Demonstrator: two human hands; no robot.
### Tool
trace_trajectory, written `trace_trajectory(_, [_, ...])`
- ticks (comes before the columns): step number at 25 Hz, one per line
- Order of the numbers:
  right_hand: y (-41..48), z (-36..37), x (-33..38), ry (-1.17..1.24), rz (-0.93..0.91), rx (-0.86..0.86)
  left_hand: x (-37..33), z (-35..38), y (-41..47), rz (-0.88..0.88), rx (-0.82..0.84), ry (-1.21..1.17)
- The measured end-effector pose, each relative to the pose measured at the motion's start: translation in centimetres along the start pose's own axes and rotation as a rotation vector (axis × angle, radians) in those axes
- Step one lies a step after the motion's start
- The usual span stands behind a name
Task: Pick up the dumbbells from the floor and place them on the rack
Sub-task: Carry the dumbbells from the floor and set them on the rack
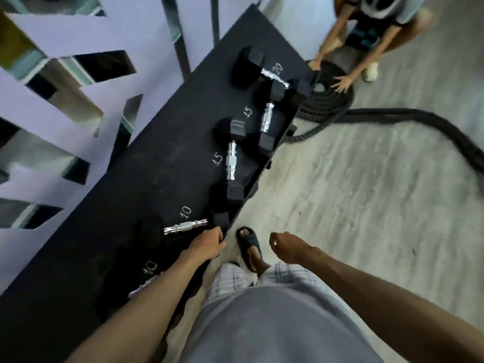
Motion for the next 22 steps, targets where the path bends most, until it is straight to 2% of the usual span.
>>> trace_trajectory(4, [-7.3, 4.6, -3.8, 0.114, 0.238, -0.031, -2.6, 4.3, -0.4, 0.144, 0.146, 0.105])
trace_trajectory(8, [-15.4, 9.8, -6.9, 0.265, 0.497, -0.144, -6.0, 8.8, -1.2, 0.318, 0.295, 0.334])
trace_trajectory(17, [-30.6, 20.2, -9.6, 0.652, 0.963, -0.314, -17.4, 18.3, -8.7, 0.738, 0.458, 0.660])
trace_trajectory(22, [-39.2, 26.1, -10.9, 0.871, 1.138, -0.475, -22.5, 26.0, -15.1, 0.910, 0.487, 0.890])
Point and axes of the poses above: each hand's wrist, its own y-axis towards the middle knuckle, its own z-axis out of the palm, x = y × z, the point moved 5 cm from there along y, towards the middle knuckle, and after that the axes turned 14 degrees about -x, right-handed, at the moved point
